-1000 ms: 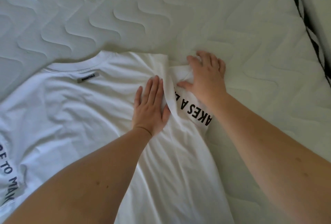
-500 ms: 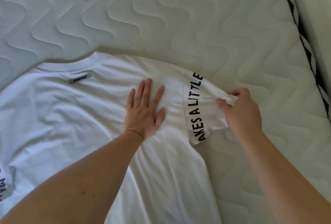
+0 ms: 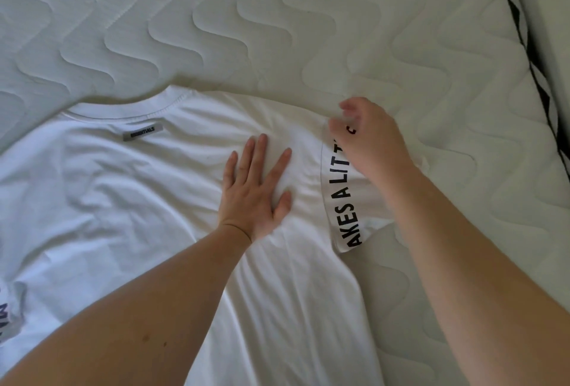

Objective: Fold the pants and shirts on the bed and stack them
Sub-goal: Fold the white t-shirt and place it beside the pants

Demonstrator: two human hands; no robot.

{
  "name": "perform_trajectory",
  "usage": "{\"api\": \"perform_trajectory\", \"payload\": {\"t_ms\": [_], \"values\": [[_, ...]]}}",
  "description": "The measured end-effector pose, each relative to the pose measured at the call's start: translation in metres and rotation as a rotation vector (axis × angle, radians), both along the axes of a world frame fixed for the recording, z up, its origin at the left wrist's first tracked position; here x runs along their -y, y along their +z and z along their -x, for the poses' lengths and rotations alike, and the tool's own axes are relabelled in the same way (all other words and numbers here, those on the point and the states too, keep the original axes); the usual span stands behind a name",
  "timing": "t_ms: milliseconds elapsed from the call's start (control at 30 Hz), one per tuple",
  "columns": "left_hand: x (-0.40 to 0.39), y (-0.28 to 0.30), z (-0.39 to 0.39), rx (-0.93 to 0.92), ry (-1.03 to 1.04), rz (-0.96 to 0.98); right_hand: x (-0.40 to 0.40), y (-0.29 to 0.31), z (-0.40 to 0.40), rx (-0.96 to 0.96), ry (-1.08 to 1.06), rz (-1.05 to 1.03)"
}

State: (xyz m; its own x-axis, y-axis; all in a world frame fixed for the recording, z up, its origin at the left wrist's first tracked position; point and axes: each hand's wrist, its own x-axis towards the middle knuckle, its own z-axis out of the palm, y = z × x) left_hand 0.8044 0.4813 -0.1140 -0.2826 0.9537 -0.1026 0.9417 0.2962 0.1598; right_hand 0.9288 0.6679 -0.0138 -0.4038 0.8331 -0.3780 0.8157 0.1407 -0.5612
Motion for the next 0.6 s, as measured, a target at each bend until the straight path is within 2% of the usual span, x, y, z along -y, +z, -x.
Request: {"api": "perform_trajectory", "payload": {"t_ms": [67,233,367,600], "values": [[0.0,0.0,0.0,-0.003,0.003,0.002,-0.004,-0.014,0.029,0.006,0.114,0.011],[0.0,-0.001,0.001,0.009,-0.001,0.018,-0.006,-0.042,0.061,0.218,0.278,-0.222],[0.0,-0.001,0.0,0.02,-0.002,0.009,-0.007,-0.055,0.052,0.123,0.201,-0.415],[0.0,0.001,-0.001,0.033,-0.003,0.025,-0.001,-0.081,0.045,0.062,0.2,-0.532]]}}
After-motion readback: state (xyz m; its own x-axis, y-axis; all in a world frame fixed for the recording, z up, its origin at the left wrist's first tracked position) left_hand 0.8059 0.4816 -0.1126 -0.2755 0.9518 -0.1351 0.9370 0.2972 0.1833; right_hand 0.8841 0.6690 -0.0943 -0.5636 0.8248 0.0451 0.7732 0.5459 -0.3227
